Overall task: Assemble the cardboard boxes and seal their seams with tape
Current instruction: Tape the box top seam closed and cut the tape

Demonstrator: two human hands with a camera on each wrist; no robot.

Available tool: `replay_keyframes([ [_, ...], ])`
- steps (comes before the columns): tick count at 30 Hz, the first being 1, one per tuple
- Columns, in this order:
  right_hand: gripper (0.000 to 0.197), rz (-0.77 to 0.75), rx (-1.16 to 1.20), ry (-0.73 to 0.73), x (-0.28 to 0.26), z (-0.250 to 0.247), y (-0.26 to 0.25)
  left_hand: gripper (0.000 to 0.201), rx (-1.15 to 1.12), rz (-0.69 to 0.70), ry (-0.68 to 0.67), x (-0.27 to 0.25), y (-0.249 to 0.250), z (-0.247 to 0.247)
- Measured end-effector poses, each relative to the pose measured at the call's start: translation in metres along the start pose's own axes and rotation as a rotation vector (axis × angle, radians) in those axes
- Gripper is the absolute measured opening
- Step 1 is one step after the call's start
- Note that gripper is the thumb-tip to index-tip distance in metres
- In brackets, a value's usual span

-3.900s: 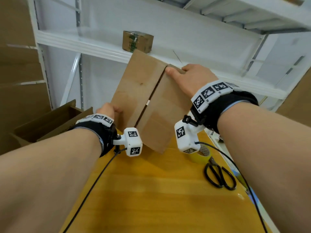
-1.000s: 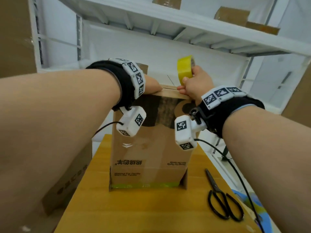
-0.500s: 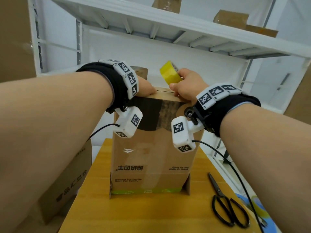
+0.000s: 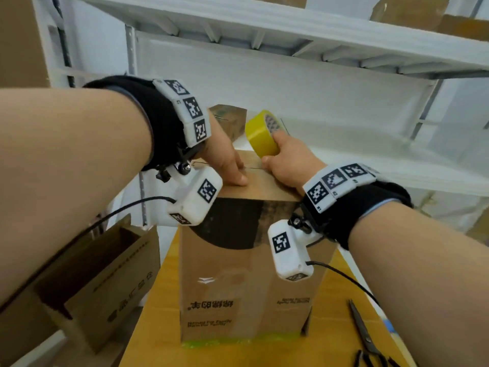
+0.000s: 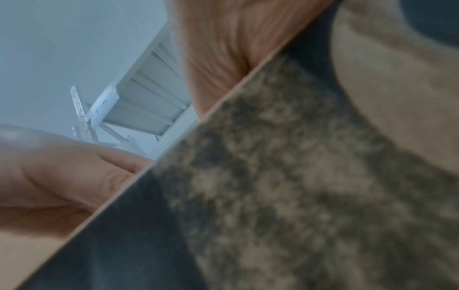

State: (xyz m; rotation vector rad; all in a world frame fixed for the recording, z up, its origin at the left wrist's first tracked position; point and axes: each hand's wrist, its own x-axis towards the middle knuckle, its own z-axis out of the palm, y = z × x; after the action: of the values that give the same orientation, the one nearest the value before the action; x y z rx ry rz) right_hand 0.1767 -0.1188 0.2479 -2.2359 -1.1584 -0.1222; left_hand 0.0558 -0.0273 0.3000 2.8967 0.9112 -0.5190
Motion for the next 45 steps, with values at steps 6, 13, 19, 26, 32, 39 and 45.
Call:
replay_keyframes([
  [6,0.049,0.034,-0.020,-0.065,0.003,-0.002,-0.003,0.053,-0.097,0.048,-0.098,-0.001,-0.006,-0.011],
  [13,0.046,0.139,0.087,-0.175,0.002,-0.027,-0.016,0.077,-0.014,0.097,-0.064,-0.007,-0.015,-0.009],
  [19,0.058,0.239,0.077,-0.285,0.003,-0.032,-0.032,0.080,-0.080,0.127,-0.119,-0.007,-0.016,-0.016],
  [26,0.058,0.287,0.000,-0.474,0.009,-0.035,-0.043,0.079,-0.429,0.087,-0.151,-0.005,-0.028,-0.007],
  [32,0.050,0.343,0.019,-0.517,0.014,-0.034,-0.054,0.096,-0.977,-0.019,-0.123,0.016,-0.033,-0.021],
  [39,0.049,0.353,0.011,-0.572,0.016,-0.044,-0.052,0.069,-1.290,0.068,-0.089,0.037,-0.031,-0.033],
  [45,0.045,0.304,-0.085,-0.724,0.026,-0.058,-0.053,0.051,-1.406,0.020,-0.078,0.036,-0.025,-0.035],
])
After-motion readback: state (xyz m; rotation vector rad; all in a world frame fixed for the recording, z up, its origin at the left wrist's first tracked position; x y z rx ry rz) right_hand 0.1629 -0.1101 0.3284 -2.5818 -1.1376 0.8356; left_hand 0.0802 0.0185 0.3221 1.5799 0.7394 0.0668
